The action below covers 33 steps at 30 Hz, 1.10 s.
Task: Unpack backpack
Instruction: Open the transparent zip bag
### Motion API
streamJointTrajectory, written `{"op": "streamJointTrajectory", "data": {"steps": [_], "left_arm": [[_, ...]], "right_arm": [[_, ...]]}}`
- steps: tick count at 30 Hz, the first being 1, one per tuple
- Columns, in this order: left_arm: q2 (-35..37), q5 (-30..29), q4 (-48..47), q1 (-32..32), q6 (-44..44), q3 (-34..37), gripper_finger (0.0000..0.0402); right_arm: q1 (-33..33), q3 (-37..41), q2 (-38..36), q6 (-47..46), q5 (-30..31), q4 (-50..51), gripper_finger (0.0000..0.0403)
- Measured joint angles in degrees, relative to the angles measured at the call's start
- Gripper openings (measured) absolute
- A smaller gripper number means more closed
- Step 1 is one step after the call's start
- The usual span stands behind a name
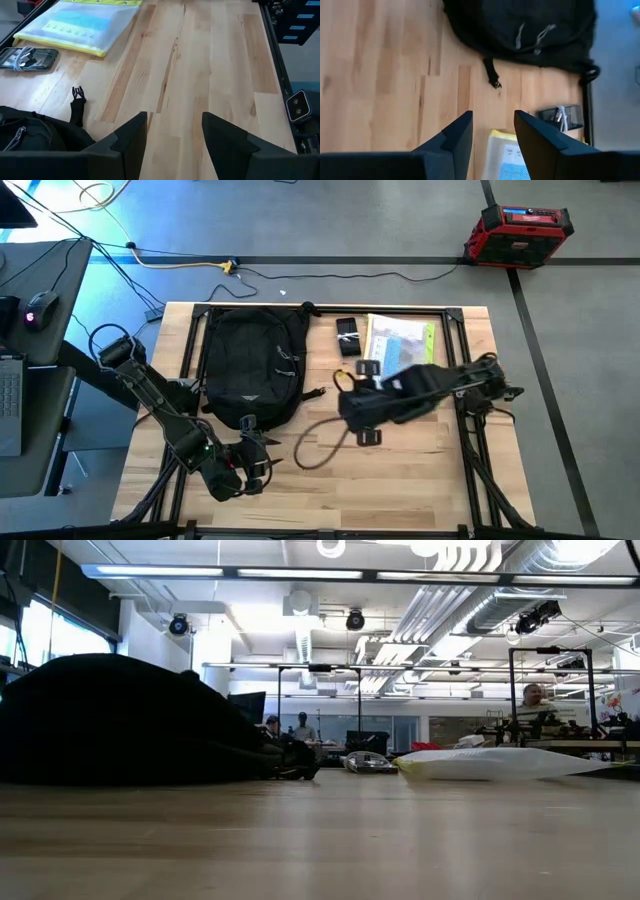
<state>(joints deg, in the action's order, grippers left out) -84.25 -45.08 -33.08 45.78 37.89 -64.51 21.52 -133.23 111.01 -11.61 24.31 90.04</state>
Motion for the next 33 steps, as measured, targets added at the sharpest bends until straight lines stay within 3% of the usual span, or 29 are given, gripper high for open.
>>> {"op": "streamJointTrajectory", "data": {"steps": [8,16,23,27,33], "left_arm": [[0.02,0.0,-0.02,0.0,0.0,0.0,0.0168],[0.04,0.0,-0.01,0.0,-0.01,0.0,0.0168],[0.04,-0.02,-0.02,0.0,-0.02,0.0,0.0168],[0.04,-0.03,0.36,-0.75,-0.04,0.0,0.0168],[-0.25,-4.82,1.57,-3.26,0.23,0.0,0.0168]], "right_arm": [[7.09,3.63,-1.51,-7.39,1.99,-0.1,0.0133],[11.34,38.45,-13.54,-25.19,4.29,-1.75,0.0133],[11.3,68.05,-26.61,-36.21,7.08,-21.21,0.0133],[6.17,79.81,-28.27,-31.59,7.26,-37.17,0.0133],[-1.37,88.69,-26.92,-4.61,7.9,-65.64,0.0133]]}}
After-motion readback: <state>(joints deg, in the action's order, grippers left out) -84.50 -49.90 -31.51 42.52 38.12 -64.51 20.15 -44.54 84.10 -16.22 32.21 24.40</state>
